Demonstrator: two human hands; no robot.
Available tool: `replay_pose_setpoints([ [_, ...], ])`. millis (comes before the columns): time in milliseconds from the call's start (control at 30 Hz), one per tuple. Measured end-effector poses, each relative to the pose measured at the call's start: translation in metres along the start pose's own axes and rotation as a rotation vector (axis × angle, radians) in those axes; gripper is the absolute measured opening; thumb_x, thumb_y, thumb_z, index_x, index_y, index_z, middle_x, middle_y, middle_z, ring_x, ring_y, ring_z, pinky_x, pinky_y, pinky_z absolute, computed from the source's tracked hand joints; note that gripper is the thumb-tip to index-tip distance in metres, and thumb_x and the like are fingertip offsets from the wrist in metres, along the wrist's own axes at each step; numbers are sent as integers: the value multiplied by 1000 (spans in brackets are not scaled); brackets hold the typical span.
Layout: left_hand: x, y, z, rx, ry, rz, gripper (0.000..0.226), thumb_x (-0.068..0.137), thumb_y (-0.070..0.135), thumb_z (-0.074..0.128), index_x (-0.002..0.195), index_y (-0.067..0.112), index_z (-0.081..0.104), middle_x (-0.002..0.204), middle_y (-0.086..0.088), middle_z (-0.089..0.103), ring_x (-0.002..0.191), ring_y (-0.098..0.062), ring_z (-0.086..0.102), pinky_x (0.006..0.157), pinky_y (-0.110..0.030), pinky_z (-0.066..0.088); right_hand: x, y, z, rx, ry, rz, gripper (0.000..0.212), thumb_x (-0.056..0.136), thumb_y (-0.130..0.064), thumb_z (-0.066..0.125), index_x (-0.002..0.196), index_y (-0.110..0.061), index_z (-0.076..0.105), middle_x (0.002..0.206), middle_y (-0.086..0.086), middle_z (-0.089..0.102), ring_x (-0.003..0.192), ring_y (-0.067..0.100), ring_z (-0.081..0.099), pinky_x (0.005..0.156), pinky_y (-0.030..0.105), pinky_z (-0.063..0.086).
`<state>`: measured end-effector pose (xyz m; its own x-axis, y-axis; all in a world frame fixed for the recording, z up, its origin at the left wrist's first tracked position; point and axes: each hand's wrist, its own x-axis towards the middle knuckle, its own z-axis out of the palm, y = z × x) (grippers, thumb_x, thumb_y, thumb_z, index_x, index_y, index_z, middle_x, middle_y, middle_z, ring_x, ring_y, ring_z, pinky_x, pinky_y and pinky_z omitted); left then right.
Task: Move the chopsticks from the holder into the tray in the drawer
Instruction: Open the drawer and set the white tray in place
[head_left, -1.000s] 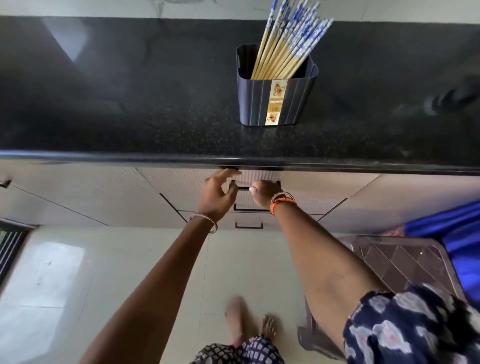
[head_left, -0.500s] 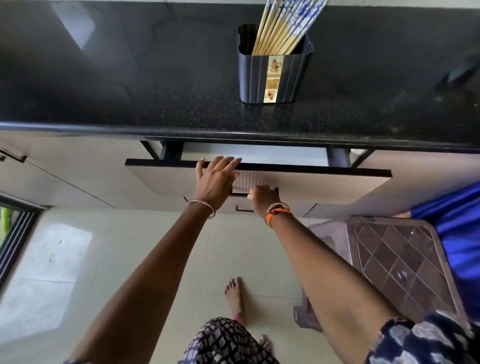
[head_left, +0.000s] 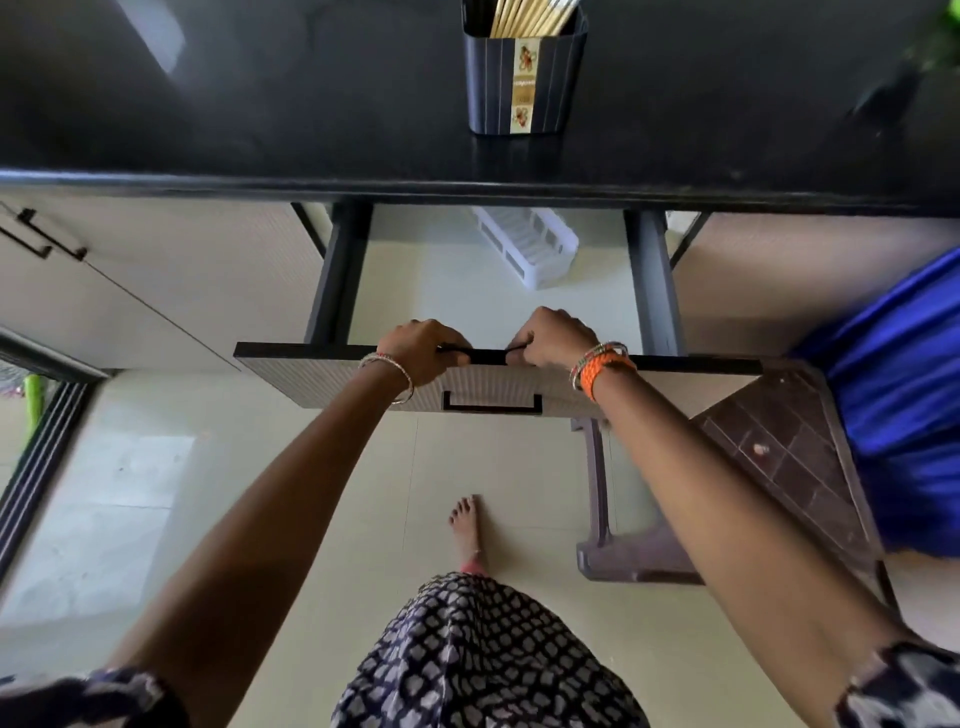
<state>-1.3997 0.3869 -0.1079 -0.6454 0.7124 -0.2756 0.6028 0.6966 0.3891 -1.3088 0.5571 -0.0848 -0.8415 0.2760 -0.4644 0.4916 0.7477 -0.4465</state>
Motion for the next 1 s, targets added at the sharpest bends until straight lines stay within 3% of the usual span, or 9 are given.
replay_pose_setpoints([
  [167, -45, 7, 12, -10, -68, -13, 23, 82, 41, 62, 102, 34, 68, 104, 1, 72, 94, -22, 63, 72, -26, 41, -34, -1, 20, -7, -124, 10, 27, 76, -29, 75, 102, -21, 74, 109, 2, 72, 98, 21, 64, 73, 25, 42],
  [433, -99, 11, 33, -199, -301, -50, 24, 76, 30, 70, 100, 28, 71, 101, 1, 74, 90, -16, 64, 85, -35, 54, -95, 3, 51, -11, -242, 16, 30, 74, -35, 77, 102, -26, 74, 112, -1, 71, 106, 22, 62, 90, 33, 51],
  [600, -122, 9, 44, -230, -345, 5, 25, 79, 29, 68, 104, 29, 70, 103, 4, 73, 88, -10, 63, 81, -28, 51, -112, 9, 63, -13, -304, -13, 31, 74, -37, 76, 104, -28, 73, 115, -3, 70, 108, 20, 62, 94, 37, 51],
  [667, -126, 8, 47, -277, -362, 21, 25, 80, 27, 68, 105, 27, 70, 102, 4, 73, 86, -6, 61, 76, -21, 48, -114, 13, 67, 1, -316, -30, 32, 74, -39, 75, 104, -29, 73, 113, -4, 71, 105, 18, 62, 92, 35, 52],
  [800, -98, 2, 35, -312, -566, 37, 25, 86, 19, 60, 109, 16, 67, 112, -5, 69, 95, -13, 61, 84, -27, 50, -95, 20, 52, 79, -359, -54, 30, 80, -40, 71, 103, -22, 74, 96, -7, 73, 88, 10, 63, 76, 24, 49],
  [833, -81, 0, 29, -317, -554, 30, 25, 88, 17, 57, 111, 12, 66, 114, -7, 68, 95, -14, 61, 79, -23, 50, -83, 21, 43, 140, -297, -44, 29, 81, -38, 70, 102, -19, 74, 97, -6, 73, 90, 10, 64, 79, 24, 49],
  [900, -50, -2, 18, -254, -307, 39, 25, 90, 14, 54, 112, 8, 65, 115, -11, 67, 96, -18, 62, 72, -11, 45, -58, 22, 29, 211, -75, -15, 23, 82, -33, 69, 95, -15, 75, 98, 0, 74, 95, 12, 64, 81, 22, 47],
  [967, -21, -3, 12, -165, -14, 36, 29, 89, 13, 54, 117, 9, 61, 120, -13, 65, 107, -27, 61, 85, -18, 43, -34, 18, 23, 160, 127, 34, 19, 82, -29, 66, 75, -12, 70, 83, 5, 66, 87, 18, 61, 72, 22, 41],
  [1000, -1, -5, 10, -112, 47, 30, 35, 89, 11, 52, 123, 11, 55, 128, -13, 59, 116, -29, 56, 95, -25, 42, -15, 14, 22, 126, 193, 63, 20, 81, -27, 63, 67, -12, 63, 82, 10, 61, 87, 23, 61, 70, 25, 40],
])
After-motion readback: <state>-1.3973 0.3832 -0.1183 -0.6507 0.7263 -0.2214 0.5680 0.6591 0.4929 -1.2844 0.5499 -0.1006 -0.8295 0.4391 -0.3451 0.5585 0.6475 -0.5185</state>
